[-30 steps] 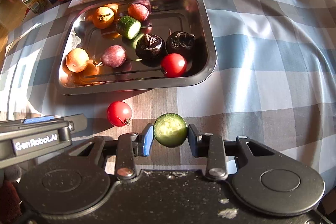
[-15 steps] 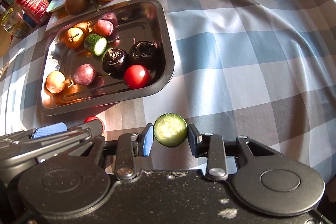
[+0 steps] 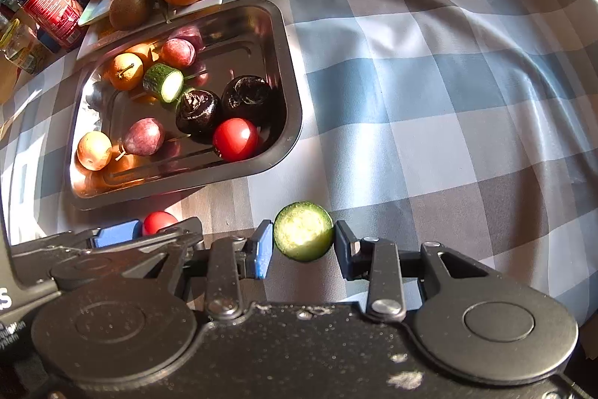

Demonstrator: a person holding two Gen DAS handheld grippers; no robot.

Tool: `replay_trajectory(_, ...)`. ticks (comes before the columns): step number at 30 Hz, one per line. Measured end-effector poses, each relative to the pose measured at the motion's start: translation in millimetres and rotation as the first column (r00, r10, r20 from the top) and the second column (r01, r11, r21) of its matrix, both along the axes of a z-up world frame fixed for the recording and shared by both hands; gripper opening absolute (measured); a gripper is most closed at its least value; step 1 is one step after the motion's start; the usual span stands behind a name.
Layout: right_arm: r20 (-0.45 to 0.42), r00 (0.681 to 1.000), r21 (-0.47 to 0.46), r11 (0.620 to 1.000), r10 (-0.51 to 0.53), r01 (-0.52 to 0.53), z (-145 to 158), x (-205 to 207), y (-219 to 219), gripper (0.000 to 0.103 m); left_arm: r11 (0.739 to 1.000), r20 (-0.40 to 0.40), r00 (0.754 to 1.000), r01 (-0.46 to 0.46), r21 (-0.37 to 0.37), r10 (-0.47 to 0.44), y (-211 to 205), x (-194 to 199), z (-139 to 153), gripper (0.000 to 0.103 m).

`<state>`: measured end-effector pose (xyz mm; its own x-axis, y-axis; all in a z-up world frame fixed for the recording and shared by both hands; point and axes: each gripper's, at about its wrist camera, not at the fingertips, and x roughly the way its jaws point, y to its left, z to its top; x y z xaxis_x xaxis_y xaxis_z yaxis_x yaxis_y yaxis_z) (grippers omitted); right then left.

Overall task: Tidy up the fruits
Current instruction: 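Close the left gripper around the red tomato, then lift the tomato and cucumber slice and carry both over the tray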

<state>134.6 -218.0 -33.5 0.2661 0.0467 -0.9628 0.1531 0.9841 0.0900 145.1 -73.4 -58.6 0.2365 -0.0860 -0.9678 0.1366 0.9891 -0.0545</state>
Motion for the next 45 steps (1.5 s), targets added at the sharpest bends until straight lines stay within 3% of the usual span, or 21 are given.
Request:
replay_trajectory(9,0.018,1.000,0.008,1.000,0.021,-0.022,9,-1,5,0.036,0.999,-0.020,0.999,-0.040,-0.013,0.040,11,-6,15,0.042)
replay_trajectory(16,-0.005,0.998,0.011,0.998,0.061,-0.061,6,-6,17,0.036,0.997,-0.084,0.994,-0.067,-0.035,0.064,22,-17,21,0.042)
replay_trajectory(30,-0.067,0.989,0.083,0.989,0.130,-0.125,-1,-18,38,0.036,0.995,-0.083,0.992,-0.098,-0.002,0.098,40,-29,24,0.042)
replay_trajectory(36,-0.062,0.987,0.081,0.987,0.145,-0.140,1,-21,44,0.036,0.994,-0.104,0.989,-0.106,-0.008,0.105,48,-35,22,0.042)
replay_trajectory(45,-0.034,0.986,0.077,0.984,0.163,-0.160,12,-25,50,0.036,0.992,-0.056,0.991,-0.125,-0.004,0.124,59,-39,41,0.042)
